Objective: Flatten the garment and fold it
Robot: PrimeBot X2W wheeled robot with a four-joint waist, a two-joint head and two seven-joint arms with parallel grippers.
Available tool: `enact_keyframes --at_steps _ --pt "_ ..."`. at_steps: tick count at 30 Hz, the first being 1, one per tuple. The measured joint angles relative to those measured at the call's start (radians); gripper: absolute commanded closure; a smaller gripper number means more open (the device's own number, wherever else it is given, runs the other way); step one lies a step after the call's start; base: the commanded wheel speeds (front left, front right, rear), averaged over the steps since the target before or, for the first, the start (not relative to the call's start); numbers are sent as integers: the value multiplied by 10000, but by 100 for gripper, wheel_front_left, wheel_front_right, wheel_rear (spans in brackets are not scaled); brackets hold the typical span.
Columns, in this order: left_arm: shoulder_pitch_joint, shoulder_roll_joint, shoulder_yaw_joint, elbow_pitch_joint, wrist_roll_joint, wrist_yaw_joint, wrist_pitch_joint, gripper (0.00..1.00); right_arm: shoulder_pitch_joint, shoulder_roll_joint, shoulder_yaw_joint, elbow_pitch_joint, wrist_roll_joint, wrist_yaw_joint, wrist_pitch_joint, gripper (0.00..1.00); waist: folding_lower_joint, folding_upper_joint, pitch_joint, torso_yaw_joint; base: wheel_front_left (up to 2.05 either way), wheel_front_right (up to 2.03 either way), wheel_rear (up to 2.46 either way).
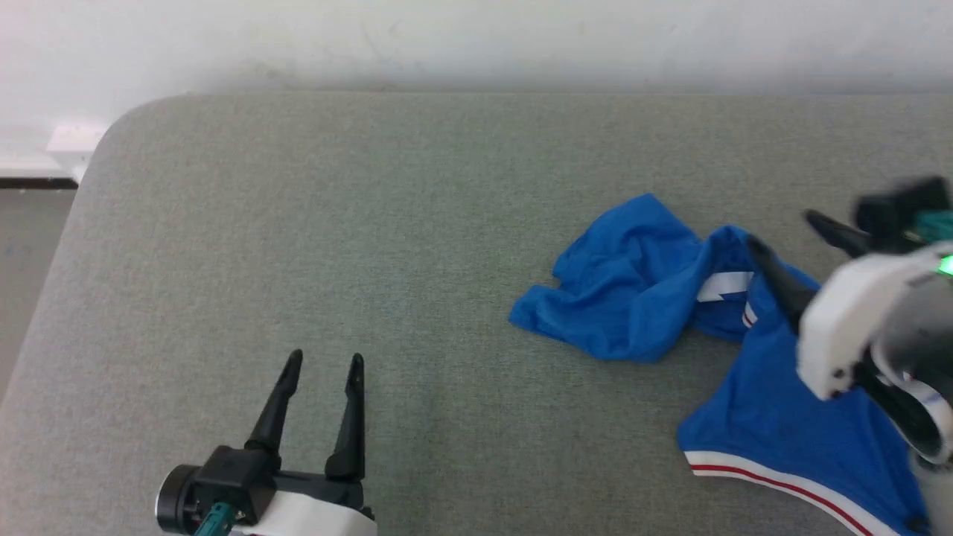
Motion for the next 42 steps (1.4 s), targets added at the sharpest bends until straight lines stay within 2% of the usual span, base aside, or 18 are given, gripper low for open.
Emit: enact_keyframes --at_steps 4,8,14,19,20,21,22,28,33,37,42 --pt "-58 -2 -167 42 -50 15 0 0 -1344 -157 1570 1032 213 2 802 0 0 0 205 238 0 0 0" --pt "-298 -2 -313 63 0 -21 0 0 -2551 -221 2788 2669 288 2 1319 0 1 0 437 508 0 0 0" --pt "-756 -2 -692 105 84 -128 0 0 -3195 27 3620 5101 320 2 1778 0 1 0 776 1053 0 0 0" --pt "-880 -6 -894 213 52 -128 0 0 -3354 107 3985 6418 234 0 1055 0 -1 0 991 1585 0 0 0" --pt "-879 -6 -901 244 52 -128 0 0 -3443 144 3925 6629 207 0 815 51 -1 0 1034 1670 0 0 0" --pt "-879 -4 -909 268 52 -128 0 0 -3528 194 3893 6798 142 0 577 94 0 -1 1077 1744 0 0 0" --pt "-879 -4 -903 286 52 -128 0 0 -3591 222 3944 6907 94 0 372 100 0 -2 1117 1809 0 0 0" --pt "-848 -4 -809 347 52 -84 0 0 -3974 332 3975 7039 424 -2 -633 100 2 -2 1101 1889 0 0 0" --pt "-753 -6 -871 345 -36 25 0 0 -4898 270 3567 6203 1055 0 -650 100 0 -2 843 1701 0 0 0" --pt "-749 -6 -984 282 -84 56 0 0 -5889 -63 2729 5705 1080 0 -198 100 -1 -2 832 1599 0 0 0" --pt "-844 -4 -1127 249 -219 58 0 0 -6324 -899 1396 5864 148 2 213 100 0 -2 1147 1645 0 0 0"
